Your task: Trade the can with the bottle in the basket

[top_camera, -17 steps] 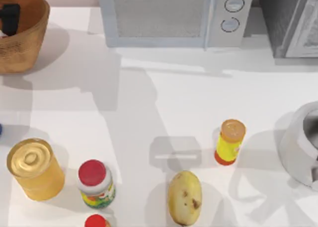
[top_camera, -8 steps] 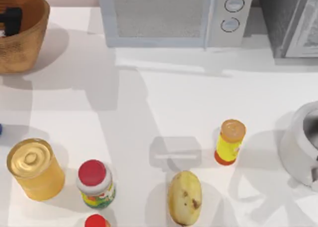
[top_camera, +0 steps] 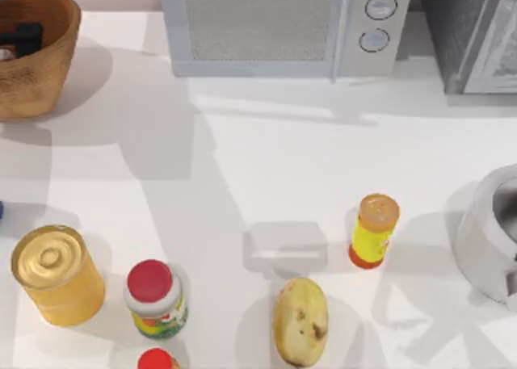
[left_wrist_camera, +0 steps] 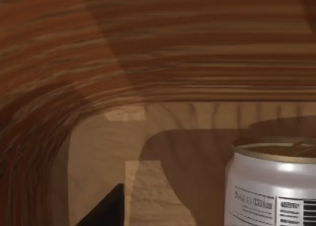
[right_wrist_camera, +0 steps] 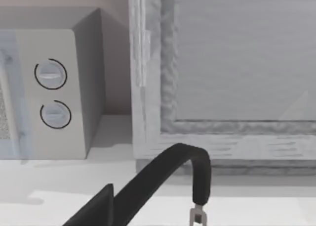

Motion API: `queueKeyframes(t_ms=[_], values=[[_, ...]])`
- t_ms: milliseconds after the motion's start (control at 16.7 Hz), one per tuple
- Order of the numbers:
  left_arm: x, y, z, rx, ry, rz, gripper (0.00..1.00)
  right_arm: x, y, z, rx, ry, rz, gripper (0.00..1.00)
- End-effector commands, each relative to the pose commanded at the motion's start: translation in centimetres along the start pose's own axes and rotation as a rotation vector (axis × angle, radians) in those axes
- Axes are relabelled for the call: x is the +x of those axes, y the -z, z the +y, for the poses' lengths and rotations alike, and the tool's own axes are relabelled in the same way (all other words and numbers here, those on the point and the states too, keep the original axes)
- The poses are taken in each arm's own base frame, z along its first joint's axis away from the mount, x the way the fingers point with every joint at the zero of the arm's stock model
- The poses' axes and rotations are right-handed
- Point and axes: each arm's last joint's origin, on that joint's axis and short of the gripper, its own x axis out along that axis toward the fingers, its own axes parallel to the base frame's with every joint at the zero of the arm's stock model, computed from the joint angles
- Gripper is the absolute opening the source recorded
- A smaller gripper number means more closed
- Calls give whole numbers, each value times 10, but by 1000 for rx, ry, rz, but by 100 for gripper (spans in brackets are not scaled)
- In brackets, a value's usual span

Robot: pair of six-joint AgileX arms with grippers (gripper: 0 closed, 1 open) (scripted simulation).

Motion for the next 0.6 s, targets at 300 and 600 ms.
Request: queueKeyframes(t_ms=[300,600], values=[[0,0,0,0,0,0,70,0,0,0,0,0,0,100],[0,0,0,0,0,0,32,0,0,0,0,0,0,100]])
